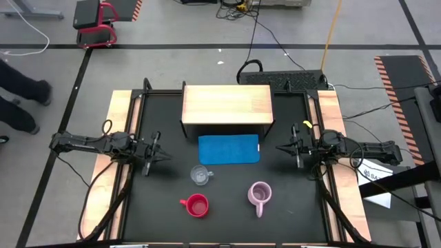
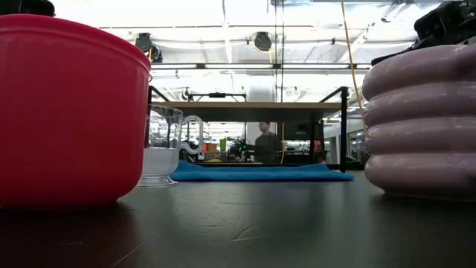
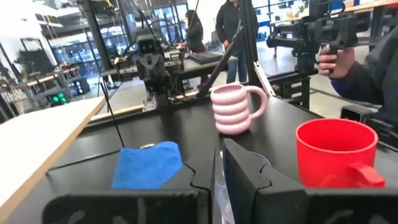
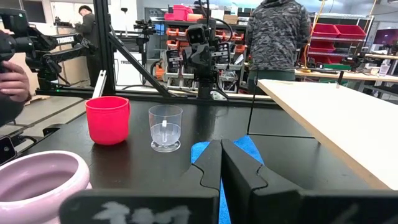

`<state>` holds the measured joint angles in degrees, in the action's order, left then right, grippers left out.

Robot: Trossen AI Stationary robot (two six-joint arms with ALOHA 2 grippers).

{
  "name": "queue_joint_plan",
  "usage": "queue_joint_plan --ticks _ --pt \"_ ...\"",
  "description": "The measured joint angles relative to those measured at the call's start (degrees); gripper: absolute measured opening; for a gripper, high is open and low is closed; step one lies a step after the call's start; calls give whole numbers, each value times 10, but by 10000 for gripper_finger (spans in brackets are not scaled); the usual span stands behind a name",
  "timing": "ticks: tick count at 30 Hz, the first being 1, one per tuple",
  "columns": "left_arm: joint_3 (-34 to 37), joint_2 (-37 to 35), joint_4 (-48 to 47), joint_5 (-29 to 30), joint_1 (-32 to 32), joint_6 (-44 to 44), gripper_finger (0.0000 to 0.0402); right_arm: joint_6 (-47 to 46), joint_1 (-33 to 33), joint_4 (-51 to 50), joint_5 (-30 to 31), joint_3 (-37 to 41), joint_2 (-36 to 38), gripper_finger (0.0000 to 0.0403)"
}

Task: Stack small to large cups/mugs on shelf
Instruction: Put the glass mug on the shelf

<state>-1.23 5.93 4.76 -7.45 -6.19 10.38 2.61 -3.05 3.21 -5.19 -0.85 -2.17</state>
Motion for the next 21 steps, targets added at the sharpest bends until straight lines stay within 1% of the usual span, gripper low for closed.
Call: queue_joint_plan --ticks 6,13,18,21 --pt "0 0 -1 0 0 -7 35 -12 0 48 0 0 0 0" --pt "0 0 11 -5 0 -11 35 -81 0 111 0 0 0 0" --pt "0 0 14 -2 0 15 35 -90 0 120 0 0 0 0" --pt "0 0 14 -1 0 10 35 -90 0 120 0 0 0 0"
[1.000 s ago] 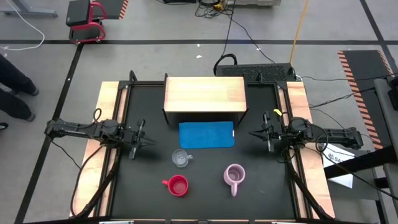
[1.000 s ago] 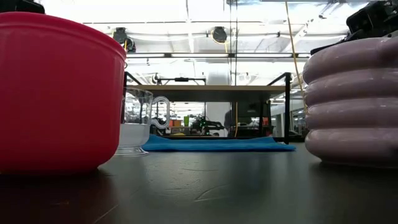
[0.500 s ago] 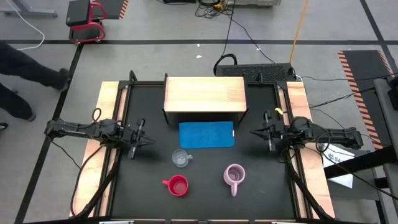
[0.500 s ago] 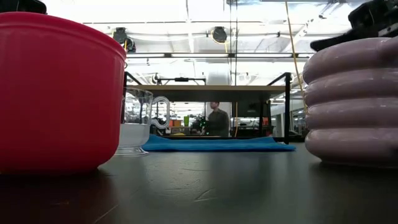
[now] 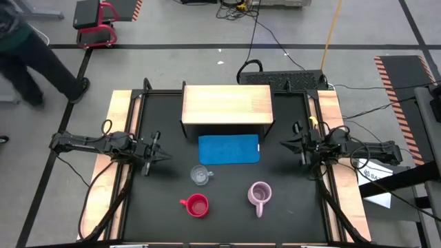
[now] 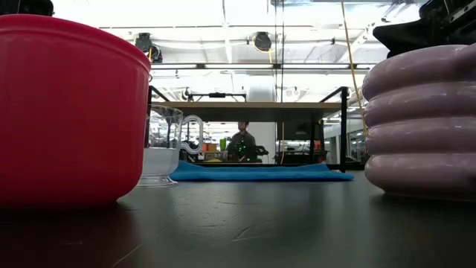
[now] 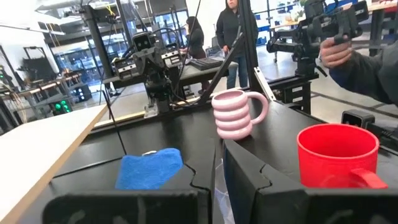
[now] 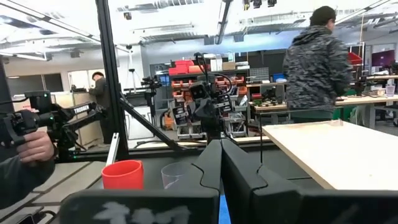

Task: Stack small to large cups/mugs on shelf
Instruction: Put the glass mug on the shelf

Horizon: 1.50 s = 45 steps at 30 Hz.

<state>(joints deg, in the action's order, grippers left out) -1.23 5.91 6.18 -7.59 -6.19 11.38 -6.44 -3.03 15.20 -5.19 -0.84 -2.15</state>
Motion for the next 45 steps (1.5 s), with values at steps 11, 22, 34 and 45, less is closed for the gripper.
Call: queue_joint_plan --ticks 11,22,34,45 --pt "0 0 40 5 1 -85 35 73 -1 9 10 0 0 0" --pt "0 1 96 45 5 -149 4 29 -29 -6 13 0 -25 0" --pt "0 10 107 48 5 -129 1 26 -30 -9 9 0 -45 0" --pt "-126 108 64 56 5 -134 1 26 -30 -13 9 0 -50 0"
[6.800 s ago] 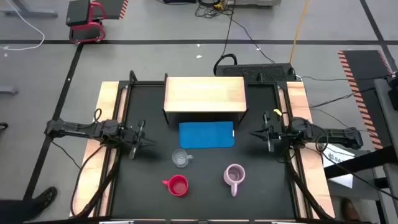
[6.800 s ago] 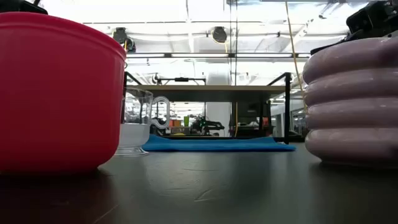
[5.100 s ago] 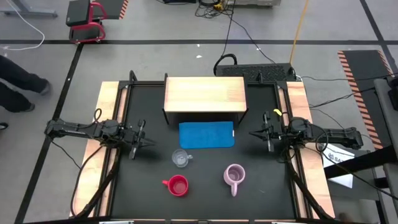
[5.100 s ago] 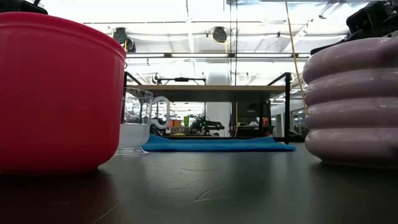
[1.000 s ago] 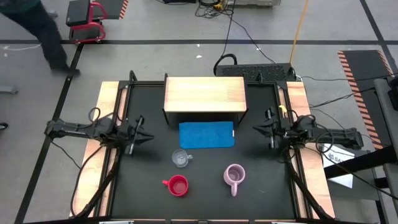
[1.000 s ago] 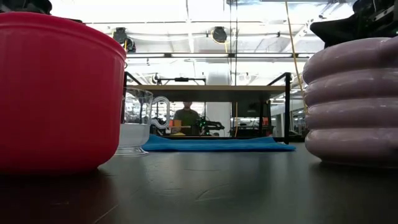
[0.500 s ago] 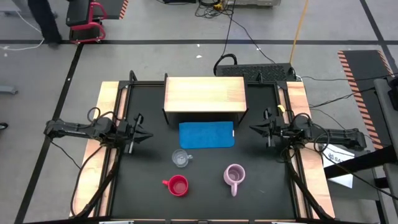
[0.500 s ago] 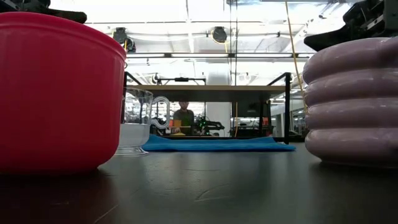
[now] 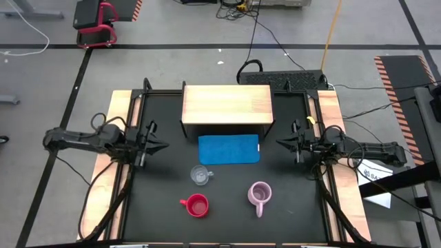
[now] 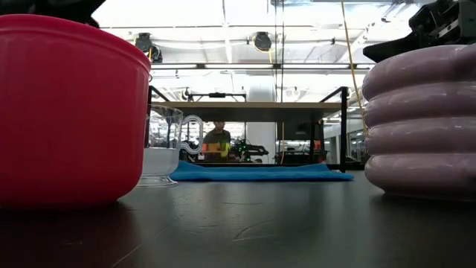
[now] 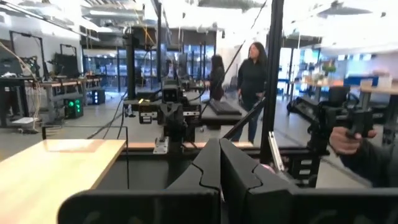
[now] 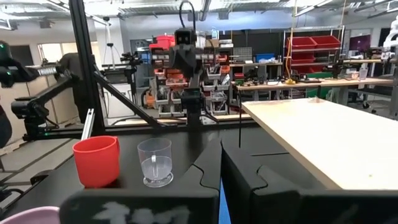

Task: Stack small to large cups/mugs on shelf
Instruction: Put the glass mug on the shelf

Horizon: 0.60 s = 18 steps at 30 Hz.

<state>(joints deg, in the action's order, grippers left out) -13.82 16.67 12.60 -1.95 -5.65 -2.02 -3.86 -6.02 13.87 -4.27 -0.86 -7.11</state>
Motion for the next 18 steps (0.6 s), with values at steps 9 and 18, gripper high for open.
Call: queue_joint_plan --ticks 9,18 --pt "-121 192 -21 5 0 17 0 0 0 -7 0 0 -1 0" --pt "-195 299 -49 5 0 14 0 0 0 -7 0 0 -1 0"
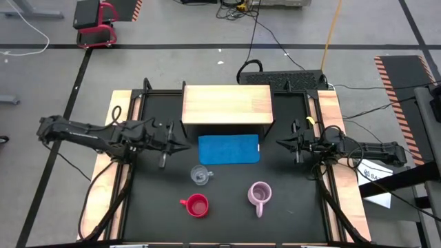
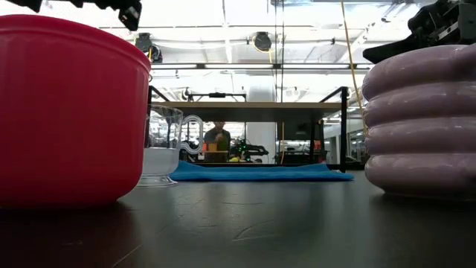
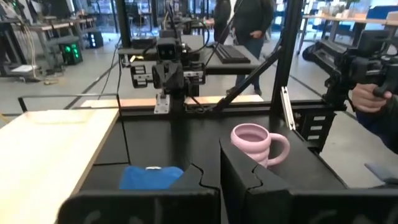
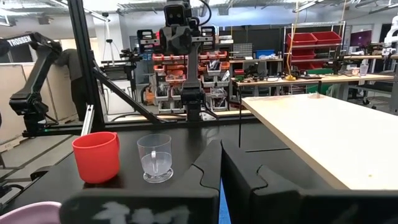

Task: Stack small to large cups/mugs on shelf
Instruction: Put the glass mug on the shelf

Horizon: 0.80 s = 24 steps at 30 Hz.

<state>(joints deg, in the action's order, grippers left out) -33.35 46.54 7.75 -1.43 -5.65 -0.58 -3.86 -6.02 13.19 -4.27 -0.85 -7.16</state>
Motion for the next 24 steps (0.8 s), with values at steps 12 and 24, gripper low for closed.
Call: queue_joint_plan --ticks 12,24 --pt "-46 74 1 -15 0 -13 0 0 0 0 0 0 0 0" --pt "-56 102 -32 -56 33 -22 0 0 0 -2 0 0 0 0"
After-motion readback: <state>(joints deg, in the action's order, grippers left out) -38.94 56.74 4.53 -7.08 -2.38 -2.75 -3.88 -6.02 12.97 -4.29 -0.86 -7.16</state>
